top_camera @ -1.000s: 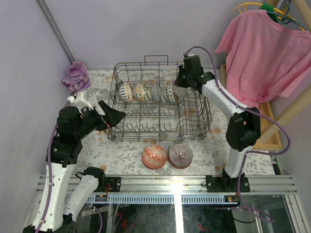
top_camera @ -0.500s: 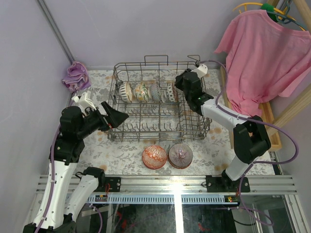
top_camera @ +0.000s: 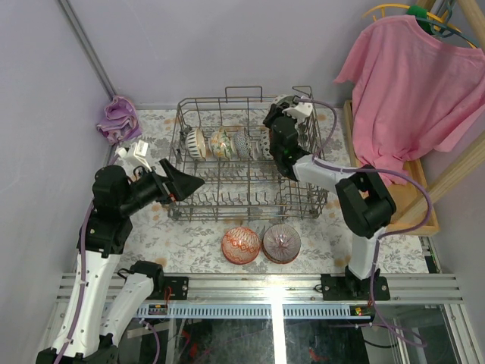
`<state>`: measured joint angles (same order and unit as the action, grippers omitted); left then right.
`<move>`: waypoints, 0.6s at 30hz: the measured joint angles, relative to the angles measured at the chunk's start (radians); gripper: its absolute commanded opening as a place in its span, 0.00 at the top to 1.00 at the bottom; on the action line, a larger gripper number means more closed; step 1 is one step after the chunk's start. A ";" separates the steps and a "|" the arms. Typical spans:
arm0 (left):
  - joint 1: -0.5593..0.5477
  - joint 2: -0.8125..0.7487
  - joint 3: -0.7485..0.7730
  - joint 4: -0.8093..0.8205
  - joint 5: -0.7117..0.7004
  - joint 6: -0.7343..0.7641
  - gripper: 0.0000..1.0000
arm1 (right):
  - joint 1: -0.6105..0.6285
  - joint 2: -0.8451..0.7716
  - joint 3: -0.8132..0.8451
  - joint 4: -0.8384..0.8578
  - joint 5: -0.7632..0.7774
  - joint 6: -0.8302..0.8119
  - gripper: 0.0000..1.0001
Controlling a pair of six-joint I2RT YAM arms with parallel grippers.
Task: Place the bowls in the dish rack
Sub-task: Place the bowl in the dish rack.
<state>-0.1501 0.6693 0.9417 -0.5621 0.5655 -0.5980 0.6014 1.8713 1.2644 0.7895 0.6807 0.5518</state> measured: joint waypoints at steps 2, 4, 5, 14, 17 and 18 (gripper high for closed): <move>-0.001 0.001 0.000 0.005 0.007 0.000 0.04 | 0.000 0.045 0.018 0.047 0.014 -0.022 1.00; -0.006 0.001 0.000 0.009 0.014 0.000 0.04 | 0.000 0.094 0.047 0.091 0.019 -0.040 1.00; -0.008 0.001 0.000 0.010 0.016 0.000 0.04 | 0.000 0.116 0.063 0.109 0.019 -0.047 1.00; -0.013 -0.005 -0.023 0.018 0.023 -0.004 0.05 | 0.000 0.247 0.086 0.378 0.082 -0.084 0.98; -0.013 -0.006 -0.030 0.018 0.024 -0.007 0.04 | 0.000 0.274 0.076 0.457 0.113 -0.089 0.98; -0.013 -0.006 -0.030 0.018 0.024 -0.007 0.05 | 0.000 0.282 0.070 0.482 0.125 -0.088 0.98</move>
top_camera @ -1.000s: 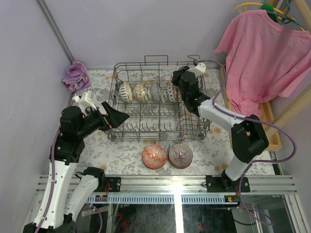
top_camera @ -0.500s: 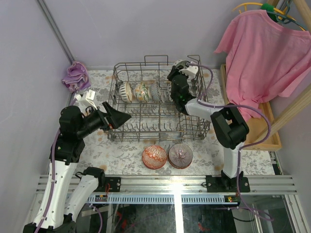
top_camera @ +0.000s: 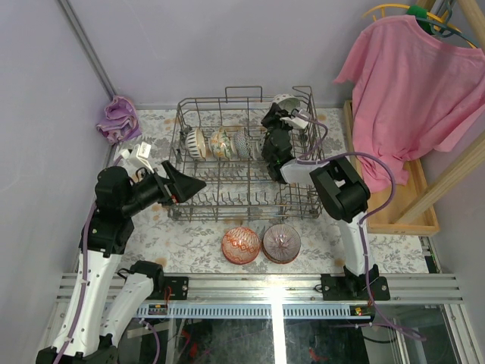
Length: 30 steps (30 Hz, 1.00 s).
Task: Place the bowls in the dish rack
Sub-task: Place the bowl in the dish rack.
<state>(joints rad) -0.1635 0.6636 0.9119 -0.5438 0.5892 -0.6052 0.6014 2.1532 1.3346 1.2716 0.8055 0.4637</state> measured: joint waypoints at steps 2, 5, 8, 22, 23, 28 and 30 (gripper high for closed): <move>-0.001 0.000 0.000 0.001 0.001 0.000 0.05 | 0.000 0.012 -0.014 0.037 0.024 0.008 0.98; -0.001 -0.001 0.000 0.003 0.002 0.000 0.05 | -0.002 0.021 -0.032 0.068 0.044 0.021 0.98; -0.001 -0.001 0.000 0.003 0.002 0.000 0.05 | -0.003 0.023 -0.057 0.090 0.056 0.035 0.98; -0.001 0.004 -0.015 0.015 0.011 -0.003 0.05 | -0.003 0.047 -0.132 0.172 0.115 0.041 0.99; -0.001 0.005 -0.016 0.015 0.011 -0.004 0.05 | -0.003 0.049 -0.137 0.175 0.116 0.041 0.99; -0.001 0.006 -0.020 0.024 0.016 -0.007 0.05 | -0.006 0.050 -0.164 0.208 0.117 0.042 0.93; -0.001 0.006 -0.023 0.027 0.017 -0.008 0.05 | -0.008 0.050 -0.175 0.219 0.117 0.042 0.90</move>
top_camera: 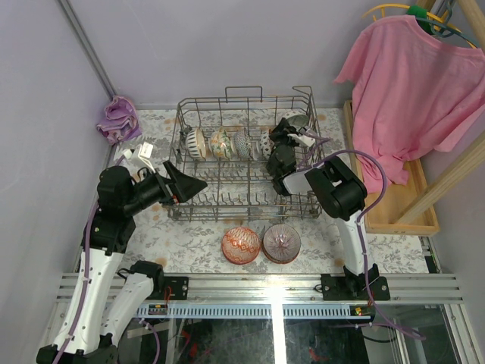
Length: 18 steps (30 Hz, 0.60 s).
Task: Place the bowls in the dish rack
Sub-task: Place the bowl in the dish rack.
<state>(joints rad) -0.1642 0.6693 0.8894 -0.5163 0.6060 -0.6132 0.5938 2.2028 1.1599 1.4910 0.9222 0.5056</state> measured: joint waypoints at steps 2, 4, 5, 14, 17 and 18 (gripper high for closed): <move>0.000 0.002 0.000 0.002 0.000 0.000 0.05 | 0.000 -0.001 -0.004 0.005 -0.004 0.000 0.87; 0.000 0.004 0.000 0.003 0.000 -0.001 0.05 | 0.002 -0.001 -0.005 0.006 -0.010 0.000 0.84; 0.000 0.005 0.000 0.003 0.000 -0.002 0.05 | 0.002 -0.002 -0.006 0.007 -0.011 0.001 0.84; 0.000 0.009 0.000 0.006 0.001 -0.003 0.05 | 0.023 -0.007 -0.017 0.030 -0.028 0.006 0.71; 0.000 0.009 0.000 0.006 0.001 -0.003 0.05 | 0.038 -0.012 -0.026 0.040 -0.035 -0.001 0.67; 0.000 0.009 0.000 0.006 0.001 -0.003 0.05 | 0.044 -0.014 -0.029 0.042 -0.037 -0.006 0.67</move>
<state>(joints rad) -0.1642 0.6785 0.8890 -0.5106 0.6067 -0.6167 0.6380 2.1887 1.1313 1.5330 0.8848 0.4995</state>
